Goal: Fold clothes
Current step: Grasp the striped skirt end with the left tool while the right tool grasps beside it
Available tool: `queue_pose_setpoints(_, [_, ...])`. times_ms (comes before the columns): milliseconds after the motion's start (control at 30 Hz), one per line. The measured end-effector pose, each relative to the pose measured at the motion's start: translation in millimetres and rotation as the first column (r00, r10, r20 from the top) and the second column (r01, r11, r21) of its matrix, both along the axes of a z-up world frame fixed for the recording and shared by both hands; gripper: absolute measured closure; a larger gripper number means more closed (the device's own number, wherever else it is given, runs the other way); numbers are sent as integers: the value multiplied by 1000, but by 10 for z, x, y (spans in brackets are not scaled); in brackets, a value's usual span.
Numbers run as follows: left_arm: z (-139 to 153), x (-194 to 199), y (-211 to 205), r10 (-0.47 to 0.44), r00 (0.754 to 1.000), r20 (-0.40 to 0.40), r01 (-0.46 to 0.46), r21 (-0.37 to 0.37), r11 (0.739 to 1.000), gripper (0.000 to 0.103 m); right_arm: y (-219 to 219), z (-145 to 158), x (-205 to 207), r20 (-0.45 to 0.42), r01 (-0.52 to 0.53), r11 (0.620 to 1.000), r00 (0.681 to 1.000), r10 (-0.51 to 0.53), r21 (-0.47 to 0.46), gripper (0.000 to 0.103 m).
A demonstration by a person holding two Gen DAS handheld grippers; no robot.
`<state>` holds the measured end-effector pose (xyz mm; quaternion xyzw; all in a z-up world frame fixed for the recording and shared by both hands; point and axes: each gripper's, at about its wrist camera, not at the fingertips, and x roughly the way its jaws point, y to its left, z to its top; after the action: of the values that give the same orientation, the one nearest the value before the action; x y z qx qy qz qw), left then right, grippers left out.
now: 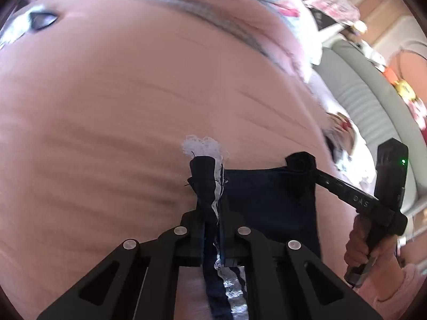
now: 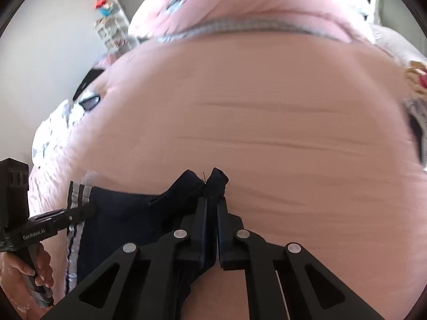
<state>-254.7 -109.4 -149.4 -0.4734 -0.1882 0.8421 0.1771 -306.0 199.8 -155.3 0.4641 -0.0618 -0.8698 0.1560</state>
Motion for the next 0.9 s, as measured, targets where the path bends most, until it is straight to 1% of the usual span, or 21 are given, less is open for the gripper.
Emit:
queue_pose_setpoints(67, [69,-67,97,-39,999,-22,39,-16,999,98,117,94,54,-19,26,1000,999,-26,-7,99])
queue_pose_setpoints(100, [72,-102,123,-49,998,-25,48,-11,999,98,222,213,132,-26,43,999,999,-43,-6,99])
queue_pose_setpoints(133, [66,-143,146,-55,998,-24,55,4,998,98,322,322,202,-34,60,998,998,-60,-4,99])
queue_pose_setpoints(300, [12,-240,227,-94,996,-11,94,67,993,98,723,555,268,-89,162,987,983,-160,17,99])
queue_pose_setpoints(333, [4,-249,257,-104,995,-10,104,55,993,98,826,570,259,-83,170,985,982,-169,6,99])
queue_pose_setpoints(400, [-43,-280,265,-92,996,8,92,14,996,98,855,461,144,-50,189,982,981,-187,27,98])
queue_pose_setpoints(467, [-94,-310,262,-75,997,27,76,-28,997,97,872,354,60,6,169,985,986,-170,25,97])
queue_pose_setpoints(533, [-118,-286,149,-43,998,39,44,-38,998,96,832,335,82,19,124,992,992,-124,-5,97])
queue_pose_setpoints(600, [-150,-263,37,-15,998,57,18,-50,999,95,742,312,100,25,83,996,996,-82,-18,83])
queue_pose_setpoints(633, [-157,-252,-3,-7,998,61,11,-52,999,95,678,294,103,27,65,998,998,-64,-19,74])
queue_pose_setpoints(667, [-147,-239,-33,4,998,66,0,-63,998,95,612,276,106,30,48,999,998,-47,-20,74])
queue_pose_setpoints(700, [-99,-223,-23,15,998,57,-10,-95,995,92,546,251,105,34,37,999,999,-36,-20,74])
queue_pose_setpoints(767, [18,-189,20,35,999,26,-30,-170,985,81,432,210,79,45,2,999,999,-1,-36,74])
queue_pose_setpoints(800, [80,-178,70,24,1000,1,-23,-204,979,71,364,189,53,46,-20,999,999,22,-35,74])
queue_pose_setpoints(833, [155,-161,132,-1,1000,-28,-6,-243,970,63,319,170,33,40,-34,999,999,34,-11,74])
queue_pose_setpoints(900, [296,-137,259,-45,996,-78,18,-320,947,59,226,133,-11,28,-61,997,998,59,38,74])
